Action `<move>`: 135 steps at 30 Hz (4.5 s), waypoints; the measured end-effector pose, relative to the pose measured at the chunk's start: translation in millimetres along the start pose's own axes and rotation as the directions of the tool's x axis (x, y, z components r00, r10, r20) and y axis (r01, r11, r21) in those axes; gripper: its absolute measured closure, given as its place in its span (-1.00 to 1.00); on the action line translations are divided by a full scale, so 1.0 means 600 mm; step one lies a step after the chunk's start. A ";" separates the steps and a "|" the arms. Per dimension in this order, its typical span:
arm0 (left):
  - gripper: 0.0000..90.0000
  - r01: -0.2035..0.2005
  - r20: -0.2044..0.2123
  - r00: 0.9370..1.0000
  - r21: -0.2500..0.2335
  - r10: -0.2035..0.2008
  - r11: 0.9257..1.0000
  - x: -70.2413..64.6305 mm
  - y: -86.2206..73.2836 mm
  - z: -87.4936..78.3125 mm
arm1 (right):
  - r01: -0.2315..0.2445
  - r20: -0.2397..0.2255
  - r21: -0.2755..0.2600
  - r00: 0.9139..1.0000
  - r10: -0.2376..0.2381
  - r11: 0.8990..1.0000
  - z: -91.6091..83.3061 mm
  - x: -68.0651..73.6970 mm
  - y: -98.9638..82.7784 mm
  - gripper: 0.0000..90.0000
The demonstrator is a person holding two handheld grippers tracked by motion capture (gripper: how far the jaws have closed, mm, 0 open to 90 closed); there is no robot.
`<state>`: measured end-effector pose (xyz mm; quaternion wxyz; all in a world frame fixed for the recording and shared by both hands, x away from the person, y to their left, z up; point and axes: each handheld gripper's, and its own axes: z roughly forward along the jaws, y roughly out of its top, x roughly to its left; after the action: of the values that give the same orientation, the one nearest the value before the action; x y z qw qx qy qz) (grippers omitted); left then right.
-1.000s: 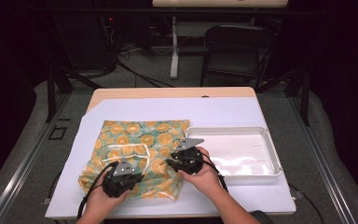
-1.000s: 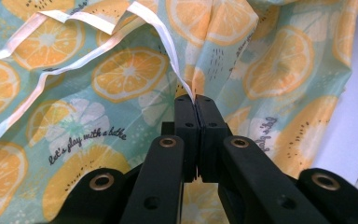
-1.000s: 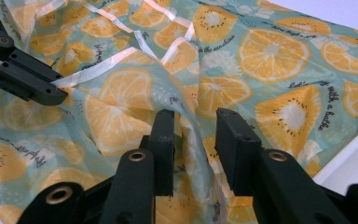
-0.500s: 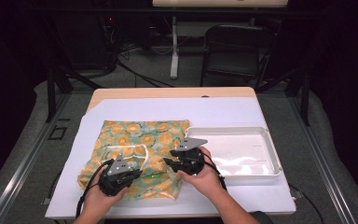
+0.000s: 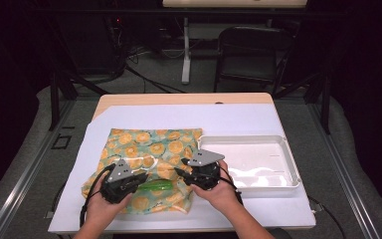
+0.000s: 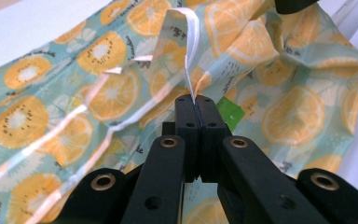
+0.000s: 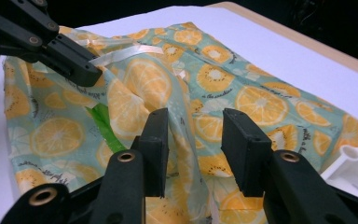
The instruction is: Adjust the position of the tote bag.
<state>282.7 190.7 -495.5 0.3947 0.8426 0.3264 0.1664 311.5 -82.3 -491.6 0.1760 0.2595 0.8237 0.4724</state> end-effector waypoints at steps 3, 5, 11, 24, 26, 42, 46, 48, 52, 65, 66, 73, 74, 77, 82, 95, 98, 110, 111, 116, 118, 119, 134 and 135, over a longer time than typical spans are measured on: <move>0.99 -0.006 -0.004 1.000 -0.007 0.006 1.000 0.003 0.006 -0.002 | 0.002 0.015 -0.011 1.000 -0.002 1.000 -0.004 0.001 0.000 0.37; 0.99 -0.003 -0.007 1.000 -0.011 0.003 1.000 0.006 0.010 -0.003 | -0.012 0.010 -0.009 1.000 0.012 1.000 -0.006 0.001 -0.001 0.34; 0.99 -0.002 -0.033 0.999 -0.048 0.001 0.999 0.015 0.031 -0.012 | -0.043 -0.003 -0.017 0.999 0.043 0.999 -0.011 -0.003 -0.004 0.33; 0.99 -0.047 -0.083 0.996 -0.077 0.040 0.996 0.028 0.082 -0.016 | -0.091 -0.006 -0.069 0.996 0.091 0.993 -0.030 -0.011 -0.002 0.38; 0.99 -0.058 -0.087 0.995 -0.077 0.051 0.995 0.029 0.090 -0.017 | -0.096 -0.006 -0.072 0.995 0.096 0.993 -0.031 -0.011 -0.002 0.40; 0.99 -0.039 -0.099 0.995 -0.132 0.026 0.990 0.059 0.130 -0.007 | -0.131 -0.029 -0.065 0.991 0.129 0.989 -0.033 -0.013 -0.004 0.47; 0.99 -0.035 -0.098 0.995 -0.149 0.021 0.988 0.065 0.133 -0.007 | -0.128 -0.031 -0.056 0.991 0.127 0.990 -0.031 -0.008 -0.003 0.47; 0.99 -0.030 -0.096 0.995 -0.162 0.014 0.986 0.067 0.133 -0.008 | -0.140 -0.039 -0.061 0.990 0.137 0.988 -0.031 -0.007 0.000 0.45; 0.99 -0.021 -0.090 0.996 -0.179 0.005 0.984 0.072 0.133 -0.010 | -0.135 -0.039 -0.053 0.990 0.134 0.989 -0.021 -0.001 0.010 0.38; 0.99 0.002 -0.073 0.997 -0.223 -0.019 0.975 0.081 0.137 -0.013 | -0.101 0.042 -0.063 0.994 0.104 0.993 0.008 0.012 0.044 0.12; 0.99 0.002 -0.073 0.997 -0.225 -0.019 0.974 0.082 0.138 -0.013 | -0.105 0.045 -0.067 0.993 0.108 0.992 0.010 0.011 0.045 0.12; 0.99 0.009 -0.074 0.997 -0.238 -0.028 0.971 0.086 0.140 -0.014 | -0.115 0.071 -0.022 0.991 0.117 0.993 0.024 -0.001 0.046 0.37; 0.99 0.013 -0.072 0.997 -0.239 -0.031 0.971 0.087 0.140 -0.014 | -0.118 0.068 -0.012 0.991 0.119 0.993 0.026 -0.002 0.046 0.45; 0.99 0.019 -0.064 0.997 -0.238 -0.035 0.971 0.090 0.140 -0.012 | -0.111 0.064 0.028 0.992 0.110 0.993 0.034 -0.008 0.044 0.82; 0.99 0.021 -0.061 0.997 -0.244 -0.037 0.969 0.088 0.141 -0.008 | -0.104 0.082 0.069 0.992 0.098 0.992 0.044 -0.018 0.048 0.99; 0.99 0.026 -0.060 0.997 -0.244 -0.041 0.969 0.091 0.140 -0.003 | -0.118 0.181 0.079 0.978 0.103 0.990 0.047 -0.055 0.067 1.00; 0.99 0.024 -0.064 0.997 -0.243 -0.041 0.970 0.091 0.140 -0.003 | -0.120 0.204 0.078 0.974 0.102 0.990 0.047 -0.063 0.073 1.00; 0.99 0.035 -0.067 0.997 -0.208 -0.050 0.977 0.097 0.132 0.015 | -0.121 0.212 0.138 0.973 0.090 0.983 0.086 -0.073 0.064 1.00; 0.98 0.039 -0.066 0.996 -0.203 -0.053 0.978 0.099 0.131 0.017 | -0.118 0.210 0.145 0.974 0.086 0.982 0.088 -0.073 0.064 1.00; 0.99 0.043 -0.065 0.996 -0.188 -0.056 0.981 0.101 0.128 0.026 | -0.122 0.198 0.177 0.976 0.086 0.977 0.105 -0.076 0.056 1.00; 0.98 0.047 -0.065 0.996 -0.182 -0.060 0.982 0.102 0.126 0.032 | -0.124 0.199 0.183 0.976 0.086 0.975 0.110 -0.076 0.053 1.00; 0.98 0.049 -0.064 0.996 -0.179 -0.062 0.983 0.103 0.124 0.034 | -0.127 0.196 0.184 0.976 0.090 0.975 0.112 -0.076 0.050 1.00; 0.98 0.078 -0.073 0.993 -0.171 -0.091 0.982 0.114 0.116 0.044 | -0.136 0.163 0.140 0.980 0.112 0.981 0.089 -0.067 0.048 0.66; 0.98 0.080 -0.070 0.993 -0.174 -0.093 0.981 0.114 0.116 0.043 | -0.130 0.163 0.131 0.981 0.108 0.983 0.084 -0.064 0.051 0.64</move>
<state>375.8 189.7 -456.7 0.4594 0.7835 0.3625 0.2090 377.2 -57.9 -488.1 0.1922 0.3563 0.8219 0.4008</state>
